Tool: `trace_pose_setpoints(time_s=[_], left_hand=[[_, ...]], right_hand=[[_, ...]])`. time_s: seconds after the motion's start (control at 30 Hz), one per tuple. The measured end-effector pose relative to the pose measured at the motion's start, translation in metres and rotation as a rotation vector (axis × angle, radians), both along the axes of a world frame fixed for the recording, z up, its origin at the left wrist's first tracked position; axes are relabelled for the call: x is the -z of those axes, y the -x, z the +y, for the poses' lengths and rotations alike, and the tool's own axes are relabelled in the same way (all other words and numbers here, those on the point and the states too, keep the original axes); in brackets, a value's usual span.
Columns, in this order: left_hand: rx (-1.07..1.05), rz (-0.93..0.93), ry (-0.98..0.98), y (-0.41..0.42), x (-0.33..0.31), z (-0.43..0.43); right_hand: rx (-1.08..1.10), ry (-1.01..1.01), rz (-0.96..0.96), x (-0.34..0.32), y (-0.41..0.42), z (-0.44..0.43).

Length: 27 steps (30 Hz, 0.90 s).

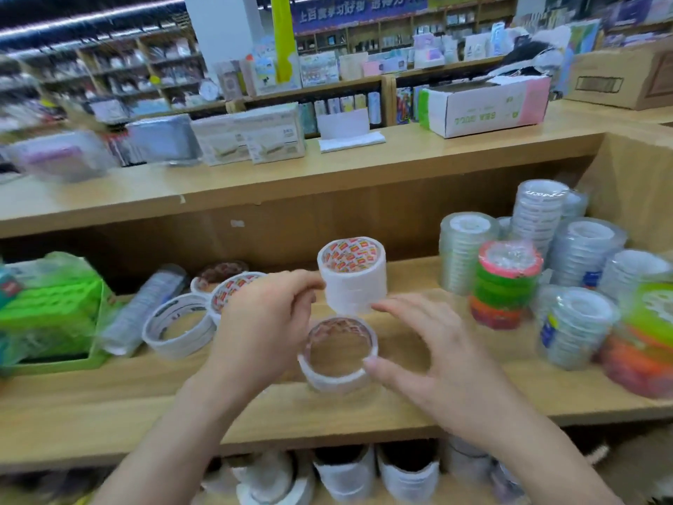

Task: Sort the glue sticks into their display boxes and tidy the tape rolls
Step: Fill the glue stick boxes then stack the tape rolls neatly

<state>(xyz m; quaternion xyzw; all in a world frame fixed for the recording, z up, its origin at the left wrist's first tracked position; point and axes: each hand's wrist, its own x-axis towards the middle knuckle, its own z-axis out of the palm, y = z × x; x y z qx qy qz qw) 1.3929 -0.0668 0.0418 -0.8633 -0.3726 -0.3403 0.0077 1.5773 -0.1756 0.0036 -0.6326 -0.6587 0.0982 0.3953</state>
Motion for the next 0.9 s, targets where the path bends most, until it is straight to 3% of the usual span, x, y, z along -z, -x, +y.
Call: trace_pose_setpoints(time_s=[0.1, 0.2, 0.33, 0.47, 0.53, 0.6, 0.67, 0.77, 0.9], left_hand=[[-0.188, 0.14, 0.019, 0.044, 0.01, 0.027], [-0.298, 0.339, 0.125, 0.063, 0.017, 0.047], [-0.192, 0.499, 0.11, 0.068, 0.02, 0.058], [-0.051, 0.451, 0.132, 0.079, 0.018, 0.06], [0.055, 0.403, 0.128, 0.09, 0.022, 0.063], [0.13, 0.292, 0.139, 0.098, 0.023, 0.066], [0.096, 0.309, 0.165, 0.101, 0.019, 0.072], [0.009, 0.481, 0.229, 0.094, 0.015, 0.079], [0.02, 0.45, 0.262, 0.084, 0.018, 0.081]], right_hand=[[-0.091, 0.276, -0.168, 0.009, 0.029, 0.017], [-0.017, 0.291, -0.263, 0.018, 0.048, 0.029], [0.019, 0.178, -0.113, 0.019, 0.065, 0.04], [-0.06, 0.221, -0.051, 0.014, 0.079, 0.039], [-0.052, 0.254, 0.114, 0.005, 0.079, 0.037], [0.068, 0.091, 0.382, -0.005, 0.073, 0.04], [0.297, -0.121, 0.495, -0.01, 0.06, 0.05], [0.412, -0.009, 0.516, -0.018, 0.041, 0.073], [0.322, 0.106, 0.591, -0.018, 0.033, 0.102]])
